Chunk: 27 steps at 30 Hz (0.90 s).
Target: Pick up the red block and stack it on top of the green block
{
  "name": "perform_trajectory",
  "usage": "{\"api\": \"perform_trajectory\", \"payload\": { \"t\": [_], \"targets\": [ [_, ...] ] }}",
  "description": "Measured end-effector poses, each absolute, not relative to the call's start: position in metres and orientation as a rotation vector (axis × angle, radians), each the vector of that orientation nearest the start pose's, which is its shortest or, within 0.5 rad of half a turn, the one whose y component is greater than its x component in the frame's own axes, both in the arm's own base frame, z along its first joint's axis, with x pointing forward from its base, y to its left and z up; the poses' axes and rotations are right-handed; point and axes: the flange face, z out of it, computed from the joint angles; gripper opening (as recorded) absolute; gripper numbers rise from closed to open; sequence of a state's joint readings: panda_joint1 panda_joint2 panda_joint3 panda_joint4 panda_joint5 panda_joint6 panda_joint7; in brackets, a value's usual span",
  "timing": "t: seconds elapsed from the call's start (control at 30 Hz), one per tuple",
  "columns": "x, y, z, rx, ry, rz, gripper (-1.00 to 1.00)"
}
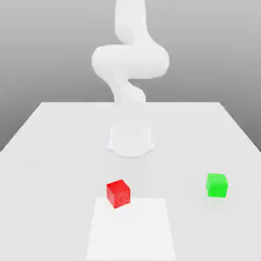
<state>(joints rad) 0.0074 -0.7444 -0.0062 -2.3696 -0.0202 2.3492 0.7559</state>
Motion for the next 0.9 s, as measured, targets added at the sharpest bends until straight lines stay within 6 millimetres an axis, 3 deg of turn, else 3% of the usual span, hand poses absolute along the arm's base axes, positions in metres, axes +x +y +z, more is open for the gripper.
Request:
{"api": "perform_trajectory", "payload": {
  "t": [0.13, 0.3, 0.43, 0.57, 0.67, 0.9],
  "targets": [
    [0.402, -0.006, 0.562, -2.721, 0.91, -0.819, 0.0],
    [0.407, -0.017, 0.436, -2.908, 0.782, -0.588, 0.0],
    [0.382, -0.026, 0.335, -3.024, 0.652, -0.357, 0.0],
    [0.33, -0.034, 0.232, -3.109, 0.49, -0.072, 0.0],
    [0.317, -0.038, 0.203, -3.146, 0.457, 0.011, 0.0],
    [0.318, -0.042, 0.18, -3.186, 0.46, 0.044, 0.0]
  ]
}}
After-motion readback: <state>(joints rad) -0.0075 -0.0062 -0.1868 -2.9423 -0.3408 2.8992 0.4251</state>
